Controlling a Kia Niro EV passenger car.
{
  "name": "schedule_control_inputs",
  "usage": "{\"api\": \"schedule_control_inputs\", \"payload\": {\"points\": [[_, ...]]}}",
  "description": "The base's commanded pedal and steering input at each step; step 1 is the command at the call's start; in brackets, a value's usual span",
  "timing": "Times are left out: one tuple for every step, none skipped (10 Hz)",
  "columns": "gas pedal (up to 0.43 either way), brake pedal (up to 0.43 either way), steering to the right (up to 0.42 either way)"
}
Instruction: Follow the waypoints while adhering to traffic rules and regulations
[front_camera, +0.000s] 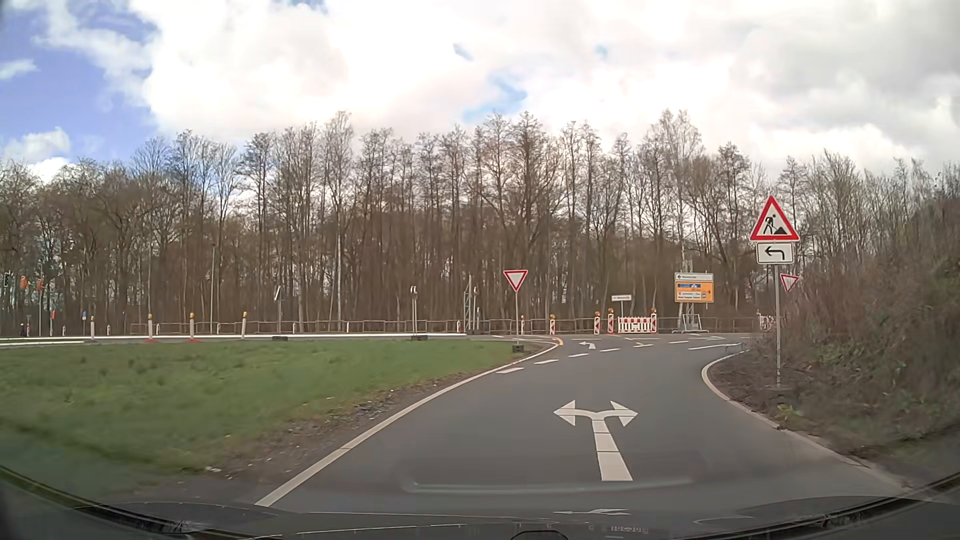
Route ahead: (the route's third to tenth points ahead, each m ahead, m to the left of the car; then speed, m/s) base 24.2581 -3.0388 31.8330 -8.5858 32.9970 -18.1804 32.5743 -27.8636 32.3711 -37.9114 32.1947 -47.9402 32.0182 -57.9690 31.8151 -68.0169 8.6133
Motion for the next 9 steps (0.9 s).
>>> {"api": "schedule_control_inputs", "payload": {"points": [[0.150,0.000,0.103],[0.118,0.000,0.103],[0.079,0.000,0.103],[0.047,0.000,0.103],[0.028,0.000,0.103],[0.020,0.000,0.103],[0.008,0.000,0.103],[0.000,0.000,0.103],[0.000,0.000,0.103]]}}
